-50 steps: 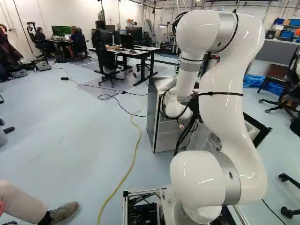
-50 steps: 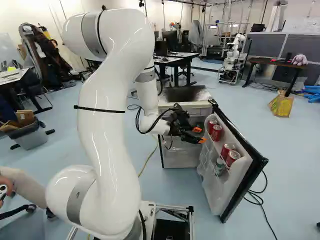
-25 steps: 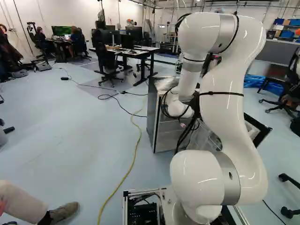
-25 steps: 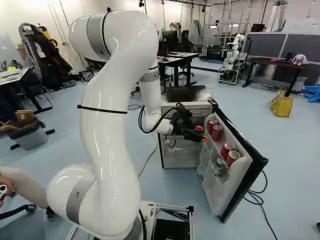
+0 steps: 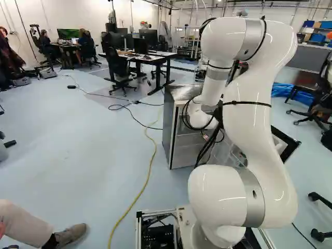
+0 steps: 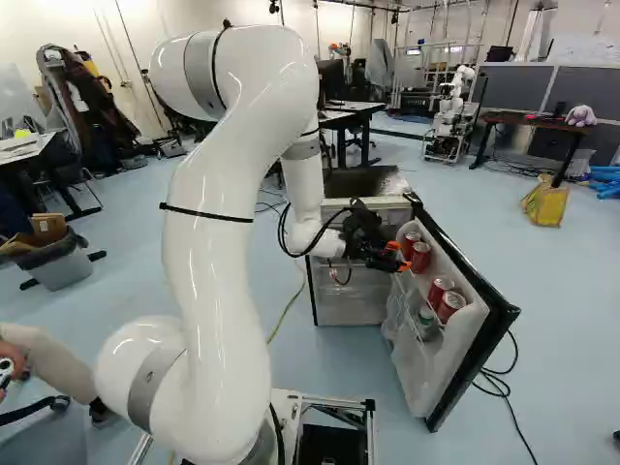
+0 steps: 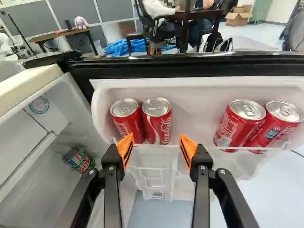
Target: Grab a drink from the fridge
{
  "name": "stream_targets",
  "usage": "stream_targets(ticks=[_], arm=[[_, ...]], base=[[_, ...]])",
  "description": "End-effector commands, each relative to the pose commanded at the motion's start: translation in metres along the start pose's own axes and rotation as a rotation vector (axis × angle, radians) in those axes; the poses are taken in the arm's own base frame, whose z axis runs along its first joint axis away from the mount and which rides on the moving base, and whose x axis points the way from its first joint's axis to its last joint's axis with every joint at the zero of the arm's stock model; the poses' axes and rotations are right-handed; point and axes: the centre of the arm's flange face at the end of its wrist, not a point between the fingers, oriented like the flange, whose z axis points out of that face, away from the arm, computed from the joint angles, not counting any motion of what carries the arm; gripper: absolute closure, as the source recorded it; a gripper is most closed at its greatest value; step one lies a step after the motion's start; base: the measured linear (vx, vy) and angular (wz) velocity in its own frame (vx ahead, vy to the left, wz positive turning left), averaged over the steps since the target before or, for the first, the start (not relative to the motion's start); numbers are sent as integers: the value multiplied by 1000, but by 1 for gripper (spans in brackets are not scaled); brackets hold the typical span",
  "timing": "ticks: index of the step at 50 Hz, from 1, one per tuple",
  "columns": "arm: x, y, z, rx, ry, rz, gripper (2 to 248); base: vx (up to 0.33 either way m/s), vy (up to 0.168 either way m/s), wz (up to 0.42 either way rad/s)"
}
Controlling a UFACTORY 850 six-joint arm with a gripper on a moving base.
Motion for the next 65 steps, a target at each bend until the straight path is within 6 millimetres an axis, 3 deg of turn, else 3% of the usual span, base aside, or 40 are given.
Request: stream_targets(ticks=[23, 65], arm=[[11, 11, 23, -11, 9, 7, 99], [12, 10, 25, 16, 9, -6, 99]], base=[[0, 0, 0], [0, 0, 0]])
